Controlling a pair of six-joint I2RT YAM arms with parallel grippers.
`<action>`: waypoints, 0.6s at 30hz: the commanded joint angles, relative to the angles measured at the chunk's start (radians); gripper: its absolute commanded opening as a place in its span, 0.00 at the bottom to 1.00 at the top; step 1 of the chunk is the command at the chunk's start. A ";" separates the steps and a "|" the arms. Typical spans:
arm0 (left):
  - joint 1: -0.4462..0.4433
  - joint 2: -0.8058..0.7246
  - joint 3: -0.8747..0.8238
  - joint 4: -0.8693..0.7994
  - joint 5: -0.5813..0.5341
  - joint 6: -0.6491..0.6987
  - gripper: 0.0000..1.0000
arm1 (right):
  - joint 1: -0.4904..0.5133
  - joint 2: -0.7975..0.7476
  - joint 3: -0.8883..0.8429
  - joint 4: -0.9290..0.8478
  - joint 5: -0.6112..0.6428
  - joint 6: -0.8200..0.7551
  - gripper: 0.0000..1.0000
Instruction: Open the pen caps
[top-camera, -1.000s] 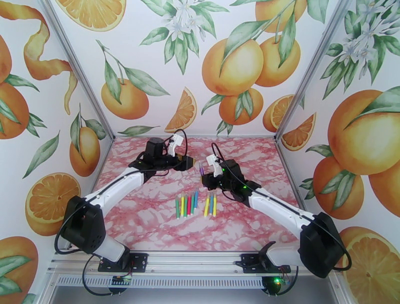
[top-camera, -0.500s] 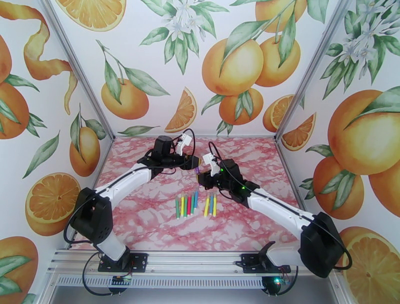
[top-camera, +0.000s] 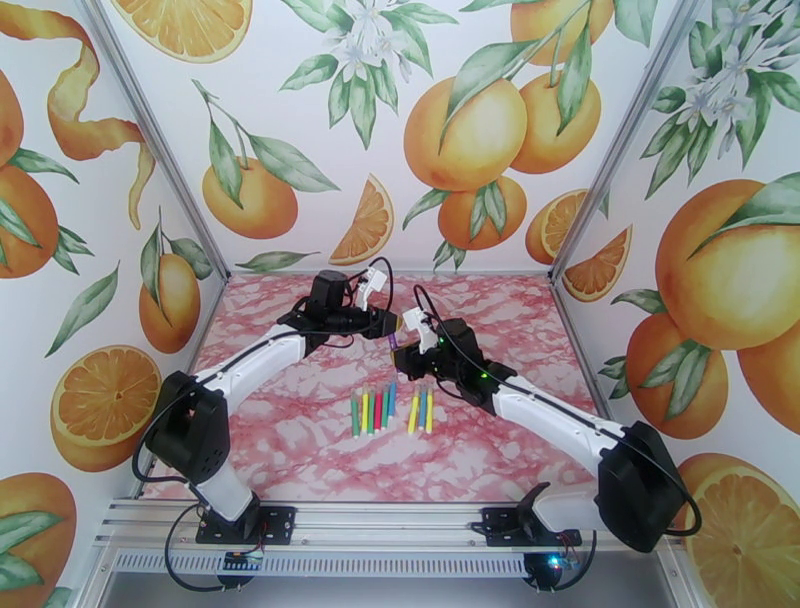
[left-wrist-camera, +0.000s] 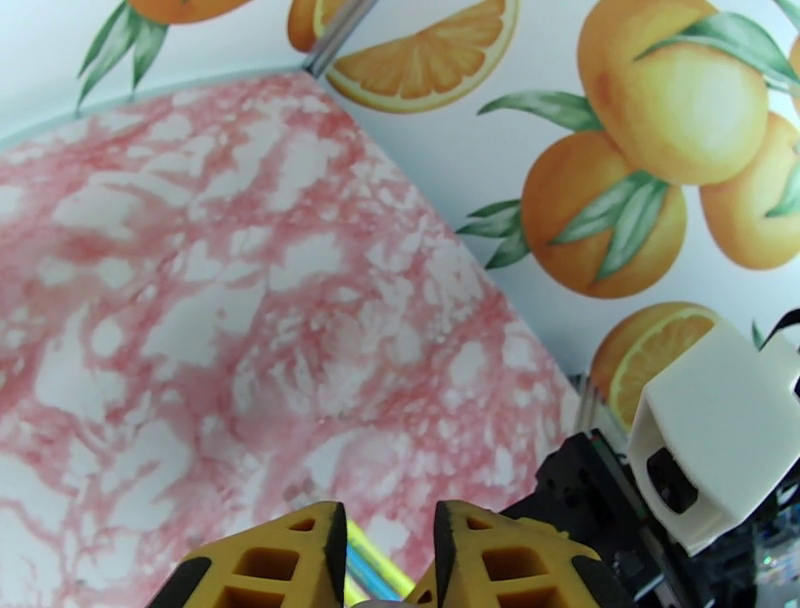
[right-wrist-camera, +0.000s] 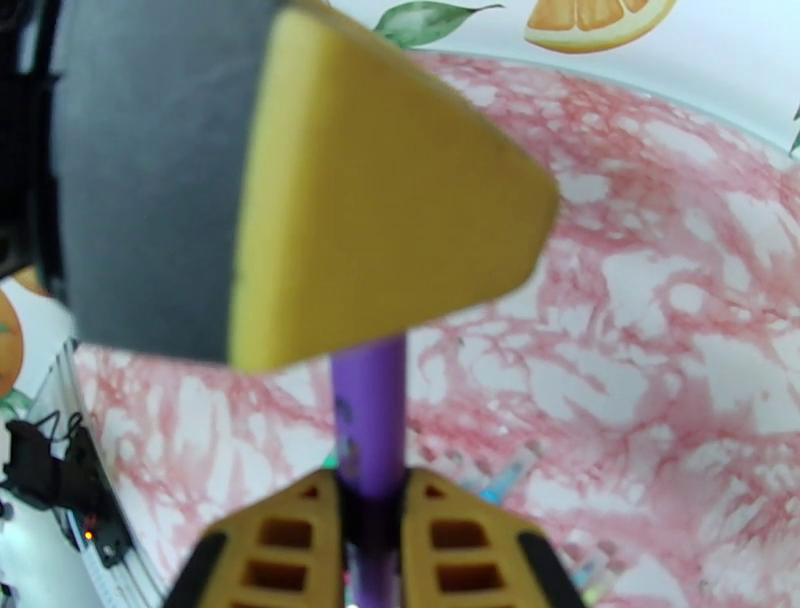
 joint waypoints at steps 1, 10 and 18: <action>-0.005 0.015 0.041 0.000 0.028 -0.004 0.21 | 0.008 0.012 0.026 0.039 0.009 -0.010 0.16; -0.005 0.009 0.041 0.009 0.057 -0.025 0.07 | 0.008 -0.009 0.006 0.073 0.035 -0.004 0.31; -0.005 0.000 0.042 0.015 0.069 -0.040 0.02 | 0.008 0.029 0.014 0.112 0.001 0.003 0.50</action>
